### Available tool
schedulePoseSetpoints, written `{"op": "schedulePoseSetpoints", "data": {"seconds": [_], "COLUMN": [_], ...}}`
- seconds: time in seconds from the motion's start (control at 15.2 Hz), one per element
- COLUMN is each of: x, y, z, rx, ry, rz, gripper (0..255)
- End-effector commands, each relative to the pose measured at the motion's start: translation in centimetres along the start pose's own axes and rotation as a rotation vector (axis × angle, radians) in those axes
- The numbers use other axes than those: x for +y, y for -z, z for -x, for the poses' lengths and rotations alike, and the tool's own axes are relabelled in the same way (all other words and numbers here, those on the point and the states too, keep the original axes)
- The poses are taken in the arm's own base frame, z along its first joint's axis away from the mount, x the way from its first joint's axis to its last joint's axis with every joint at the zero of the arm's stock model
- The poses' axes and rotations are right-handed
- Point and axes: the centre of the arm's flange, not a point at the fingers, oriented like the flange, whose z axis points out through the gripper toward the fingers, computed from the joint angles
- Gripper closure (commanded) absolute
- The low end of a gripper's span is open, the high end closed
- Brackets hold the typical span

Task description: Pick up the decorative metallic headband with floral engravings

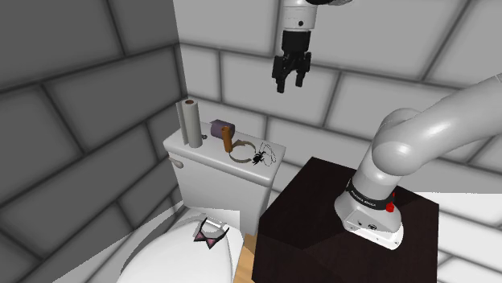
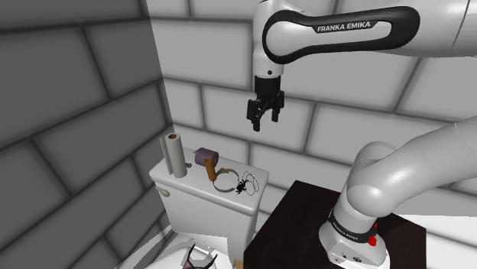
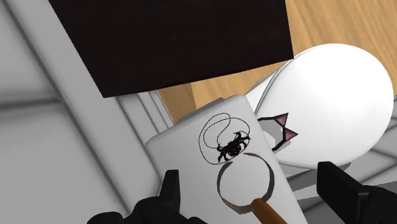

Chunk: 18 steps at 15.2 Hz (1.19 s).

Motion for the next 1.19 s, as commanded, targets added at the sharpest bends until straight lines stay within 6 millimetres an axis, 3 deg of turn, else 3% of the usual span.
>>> {"op": "schedulePoseSetpoints", "data": {"seconds": [0.0, 1.12], "x": [-0.4, -2.3], "y": [-2.4, -21.5], "z": [-1.8, -14.3], "rx": [-0.003, -0.041], "ry": [-0.003, -0.030], "rz": [0.011, 0.107], "gripper": [0, 0]}}
